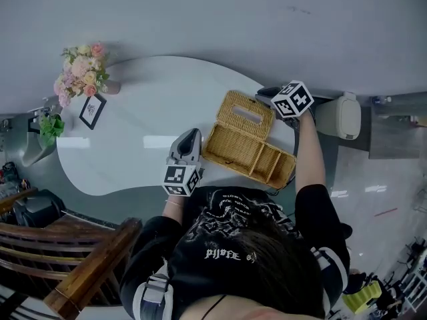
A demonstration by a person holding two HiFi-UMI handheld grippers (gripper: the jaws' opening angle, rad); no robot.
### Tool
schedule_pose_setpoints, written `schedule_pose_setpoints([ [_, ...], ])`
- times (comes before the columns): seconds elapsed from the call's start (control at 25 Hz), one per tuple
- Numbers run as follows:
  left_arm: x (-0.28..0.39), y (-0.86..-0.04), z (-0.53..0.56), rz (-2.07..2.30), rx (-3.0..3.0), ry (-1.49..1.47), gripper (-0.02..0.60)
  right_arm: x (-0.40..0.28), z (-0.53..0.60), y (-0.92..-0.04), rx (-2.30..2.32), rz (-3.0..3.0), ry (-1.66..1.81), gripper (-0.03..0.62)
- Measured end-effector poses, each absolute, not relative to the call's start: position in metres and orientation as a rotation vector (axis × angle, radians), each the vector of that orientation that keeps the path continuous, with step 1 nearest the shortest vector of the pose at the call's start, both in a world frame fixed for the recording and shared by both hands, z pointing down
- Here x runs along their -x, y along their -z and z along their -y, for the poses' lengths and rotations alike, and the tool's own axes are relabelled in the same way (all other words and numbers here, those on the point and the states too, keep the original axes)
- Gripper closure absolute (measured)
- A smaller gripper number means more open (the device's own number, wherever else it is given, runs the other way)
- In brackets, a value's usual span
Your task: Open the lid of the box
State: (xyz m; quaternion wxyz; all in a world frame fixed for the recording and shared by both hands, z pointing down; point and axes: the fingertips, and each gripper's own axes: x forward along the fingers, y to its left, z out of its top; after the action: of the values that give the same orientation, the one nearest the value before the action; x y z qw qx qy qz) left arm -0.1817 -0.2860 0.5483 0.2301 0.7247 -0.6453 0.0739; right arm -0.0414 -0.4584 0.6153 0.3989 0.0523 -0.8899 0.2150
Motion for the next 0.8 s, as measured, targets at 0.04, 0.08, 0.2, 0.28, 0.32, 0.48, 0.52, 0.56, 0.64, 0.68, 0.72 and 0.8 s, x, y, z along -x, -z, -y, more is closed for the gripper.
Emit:
schedule_pose_setpoints([
  [0.04,0.181,-0.547,0.286,1.775,-1.997,-0.198,0.555,0.041,0.461,-0.609,-0.168,2.277,-0.543,0.517],
  [0.08,0.18,-0.546,0.285,1.774,-2.002,-0.189,0.555,0.04,0.464,-0.603,-0.205,2.301,-0.535,0.517],
  [0.2,0.176,-0.541,0.284,1.762,-2.025,-0.163,0.555,0.036,0.467,-0.579,-0.304,2.355,-0.479,0.507],
  [0.28,0.173,-0.537,0.281,1.75,-2.04,-0.139,0.555,0.031,0.466,-0.562,-0.387,2.389,-0.437,0.507],
  [0.32,0.172,-0.535,0.279,1.746,-2.046,-0.124,0.555,0.028,0.465,-0.552,-0.437,2.406,-0.423,0.507],
  [0.48,0.167,-0.527,0.272,1.731,-2.078,-0.079,0.555,0.012,0.455,-0.517,-0.651,2.454,-0.406,0.507],
  [0.52,0.166,-0.525,0.27,1.725,-2.089,-0.069,0.555,0.009,0.449,-0.51,-0.692,2.463,-0.402,0.507],
  [0.56,0.164,-0.523,0.267,1.716,-2.1,-0.058,0.555,0.008,0.441,-0.503,-0.726,2.475,-0.389,0.507],
  [0.64,0.161,-0.52,0.262,1.698,-2.122,-0.047,0.555,0.007,0.423,-0.489,-0.782,2.501,-0.347,0.507],
  [0.68,0.159,-0.518,0.26,1.691,-2.134,-0.046,0.555,0.008,0.414,-0.483,-0.809,2.513,-0.325,0.507],
  [0.72,0.157,-0.516,0.257,1.686,-2.146,-0.044,0.555,0.008,0.405,-0.476,-0.84,2.525,-0.306,0.507],
  [0.8,0.154,-0.51,0.253,1.682,-2.17,-0.036,0.555,0.005,0.389,-0.462,-0.924,2.551,-0.285,0.507],
])
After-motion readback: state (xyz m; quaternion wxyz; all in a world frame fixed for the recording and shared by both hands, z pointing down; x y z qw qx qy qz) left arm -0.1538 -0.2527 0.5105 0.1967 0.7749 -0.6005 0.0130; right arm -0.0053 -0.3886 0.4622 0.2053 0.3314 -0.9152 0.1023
